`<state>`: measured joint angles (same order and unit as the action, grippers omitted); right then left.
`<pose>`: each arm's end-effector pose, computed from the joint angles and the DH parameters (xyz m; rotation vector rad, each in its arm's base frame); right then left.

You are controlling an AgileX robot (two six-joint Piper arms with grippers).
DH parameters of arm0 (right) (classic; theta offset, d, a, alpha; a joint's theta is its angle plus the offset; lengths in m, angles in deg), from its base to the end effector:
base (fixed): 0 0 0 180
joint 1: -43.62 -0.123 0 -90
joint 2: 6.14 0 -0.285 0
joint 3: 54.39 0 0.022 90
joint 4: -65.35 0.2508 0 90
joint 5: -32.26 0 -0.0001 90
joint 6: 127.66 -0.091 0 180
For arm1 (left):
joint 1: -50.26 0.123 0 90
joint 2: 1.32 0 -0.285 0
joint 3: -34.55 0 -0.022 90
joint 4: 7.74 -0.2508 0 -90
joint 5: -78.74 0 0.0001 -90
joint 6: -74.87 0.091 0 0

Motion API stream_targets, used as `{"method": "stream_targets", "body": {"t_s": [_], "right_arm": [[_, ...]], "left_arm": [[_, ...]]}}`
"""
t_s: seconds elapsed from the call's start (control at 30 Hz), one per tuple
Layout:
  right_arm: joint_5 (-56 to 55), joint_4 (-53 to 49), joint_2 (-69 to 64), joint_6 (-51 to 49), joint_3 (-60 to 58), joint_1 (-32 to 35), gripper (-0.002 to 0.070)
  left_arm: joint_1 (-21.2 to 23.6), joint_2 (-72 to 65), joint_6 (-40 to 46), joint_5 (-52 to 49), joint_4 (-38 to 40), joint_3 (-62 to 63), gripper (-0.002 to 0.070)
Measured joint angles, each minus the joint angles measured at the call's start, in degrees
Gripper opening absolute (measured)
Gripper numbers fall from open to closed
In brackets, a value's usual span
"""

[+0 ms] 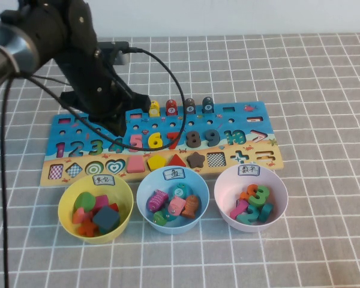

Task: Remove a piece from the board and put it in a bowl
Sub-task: Pick up the "number 5"

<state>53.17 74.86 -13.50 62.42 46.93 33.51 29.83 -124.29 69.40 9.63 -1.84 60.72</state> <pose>0.0512 0.0146 0.1726 -0.2242 1.8511 0.1628 0.3988 -0.1579 0.2664 0.3437 2.8959 -0.2240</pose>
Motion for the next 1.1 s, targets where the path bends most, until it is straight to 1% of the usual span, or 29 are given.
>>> {"method": "stream_targets", "body": {"t_s": [0.1, 0.23, 0.3, 0.4, 0.47, 0.53, 0.57, 0.63, 0.87, 1.1], "right_arm": [[0.0, 0.0, 0.0, 0.0, 0.0, 0.0, -0.0019], [0.0, 0.0, 0.0, 0.0, 0.0, 0.0, -0.0019], [0.0, 0.0, 0.0, 0.0, 0.0, 0.0, -0.0019], [0.0, 0.0, 0.0, 0.0, 0.0, 0.0, -0.0019], [0.0, 0.0, 0.0, 0.0, 0.0, 0.0, -0.0019], [0.0, 0.0, 0.0, 0.0, 0.0, 0.0, -0.0019], [0.0, 0.0, 0.0, 0.0, 0.0, 0.0, -0.0019], [0.0, 0.0, 0.0, 0.0, 0.0, 0.0, -0.0019], [0.0, 0.0, 0.0, 0.0, 0.0, 0.0, -0.0019], [0.0, 0.0, 0.0, 0.0, 0.0, 0.0, -0.0019]], "left_arm": [[-0.6, -2.5, -0.4, -0.6, -0.7, 2.5, -0.0005], [-1.6, -4.6, -0.5, -0.3, -4.3, 3.9, -0.0004], [-1.8, -5.1, 0.3, 0.0, -4.4, 4.0, 0.0006], [-1.9, -6.2, 1.9, 0.2, -3.5, 4.0, 0.0083], [-2.0, -7.1, 2.3, 0.3, -3.4, 4.0, 0.0186], [-2.0, -7.8, 1.6, 1.0, -3.4, 4.0, 0.0264], [-2.0, -8.1, 0.5, 1.3, -3.4, 4.0, 0.0292], [-2.0, -8.3, -1.5, 2.3, -3.5, 4.0, 0.0321], [-2.0, -8.7, -3.6, 6.9, -4.0, 4.1, 0.0342], [-2.1, -9.7, -4.5, 8.0, -4.6, 4.4, 0.0342]]}}
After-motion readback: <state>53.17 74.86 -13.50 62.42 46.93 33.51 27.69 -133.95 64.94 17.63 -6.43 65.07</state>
